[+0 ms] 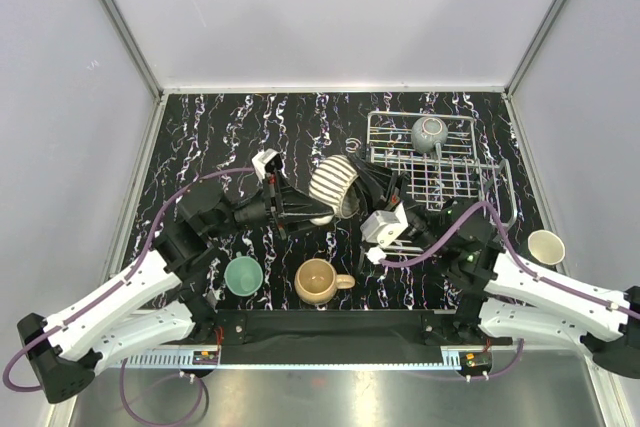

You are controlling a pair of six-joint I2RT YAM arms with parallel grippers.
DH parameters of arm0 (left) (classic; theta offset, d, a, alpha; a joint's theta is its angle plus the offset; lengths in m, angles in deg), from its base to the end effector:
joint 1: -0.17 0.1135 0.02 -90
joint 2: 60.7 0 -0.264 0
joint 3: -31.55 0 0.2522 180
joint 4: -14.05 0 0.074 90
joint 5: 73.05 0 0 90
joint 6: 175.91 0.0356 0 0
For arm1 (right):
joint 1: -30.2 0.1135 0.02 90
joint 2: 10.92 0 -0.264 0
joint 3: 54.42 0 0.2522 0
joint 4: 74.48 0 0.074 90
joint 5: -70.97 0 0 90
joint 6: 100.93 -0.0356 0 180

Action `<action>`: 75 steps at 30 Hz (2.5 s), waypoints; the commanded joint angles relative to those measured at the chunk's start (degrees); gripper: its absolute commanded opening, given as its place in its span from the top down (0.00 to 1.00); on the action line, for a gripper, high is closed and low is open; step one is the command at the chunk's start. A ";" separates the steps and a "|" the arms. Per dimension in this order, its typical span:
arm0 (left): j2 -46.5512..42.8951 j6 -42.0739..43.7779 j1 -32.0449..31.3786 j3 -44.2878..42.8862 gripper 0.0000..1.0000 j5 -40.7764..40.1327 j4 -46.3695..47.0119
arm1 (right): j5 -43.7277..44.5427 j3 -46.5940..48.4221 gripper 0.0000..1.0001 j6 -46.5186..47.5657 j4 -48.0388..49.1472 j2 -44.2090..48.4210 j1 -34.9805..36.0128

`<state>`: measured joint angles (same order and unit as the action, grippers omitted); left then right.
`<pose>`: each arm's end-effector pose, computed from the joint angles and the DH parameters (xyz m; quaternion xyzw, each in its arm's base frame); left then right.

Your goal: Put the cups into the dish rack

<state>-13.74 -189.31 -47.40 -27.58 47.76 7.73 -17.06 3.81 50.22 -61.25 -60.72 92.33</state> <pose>0.1150 -0.1528 0.3703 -0.1282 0.6632 -0.7374 0.0070 0.0950 0.1770 0.3926 -0.4874 0.2793 -0.0026 0.8273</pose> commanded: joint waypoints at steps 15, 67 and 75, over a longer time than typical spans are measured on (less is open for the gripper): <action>0.68 17.25 -1.56 -12.55 1.00 -3.38 -6.55 | 5.14 -4.30 0.65 1.61 12.75 -1.80 0.54; 58.58 102.07 10.83 -71.59 1.00 -29.24 -30.73 | 15.69 51.07 0.11 -68.61 -74.18 -24.47 -46.31; 70.54 107.78 11.98 -76.02 1.00 -21.67 -25.47 | 17.01 51.59 0.09 -70.29 -74.00 -20.78 -47.27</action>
<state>55.81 -85.92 -35.82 -100.47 21.27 -28.57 1.04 53.80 -18.13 -135.87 -84.00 45.46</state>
